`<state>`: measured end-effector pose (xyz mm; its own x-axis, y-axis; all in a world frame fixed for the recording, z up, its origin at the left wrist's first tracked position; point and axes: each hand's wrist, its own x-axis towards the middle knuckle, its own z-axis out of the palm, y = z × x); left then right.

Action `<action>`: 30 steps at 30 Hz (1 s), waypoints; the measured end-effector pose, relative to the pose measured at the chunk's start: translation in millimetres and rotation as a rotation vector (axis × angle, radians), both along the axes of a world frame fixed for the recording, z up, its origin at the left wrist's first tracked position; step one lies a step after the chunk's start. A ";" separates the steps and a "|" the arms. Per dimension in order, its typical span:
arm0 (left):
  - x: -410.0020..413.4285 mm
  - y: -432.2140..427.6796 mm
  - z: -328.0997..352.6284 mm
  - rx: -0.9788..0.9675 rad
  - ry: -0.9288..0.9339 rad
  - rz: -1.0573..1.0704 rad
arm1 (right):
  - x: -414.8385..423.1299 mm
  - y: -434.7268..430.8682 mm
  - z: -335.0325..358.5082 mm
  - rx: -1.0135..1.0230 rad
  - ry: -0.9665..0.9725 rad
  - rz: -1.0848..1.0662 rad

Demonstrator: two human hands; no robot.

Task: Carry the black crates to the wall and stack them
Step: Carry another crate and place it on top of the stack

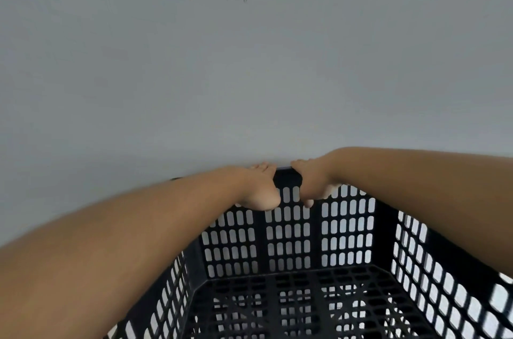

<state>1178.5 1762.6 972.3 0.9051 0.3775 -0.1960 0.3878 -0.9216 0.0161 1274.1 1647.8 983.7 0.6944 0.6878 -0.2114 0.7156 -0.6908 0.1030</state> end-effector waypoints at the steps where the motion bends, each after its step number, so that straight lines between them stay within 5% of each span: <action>1: -0.9 -1.5 1.6 -0.006 -0.005 0.005 | -2.7 -0.5 0.3 0.002 -0.003 -0.014; 16: -82.9 -34.3 25.0 0.005 0.130 0.057 | -75.2 -70.1 8.1 -0.031 -0.002 0.000; 30: -208.3 -168.1 33.2 0.054 -0.064 0.124 | -193.1 -214.7 31.0 0.227 -0.031 0.147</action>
<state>970.3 1594.4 1005.5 0.8607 0.4957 -0.1162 0.4987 -0.8668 -0.0038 1081.0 1433.1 1014.7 0.5870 0.8093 -0.0205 0.8091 -0.5873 -0.0190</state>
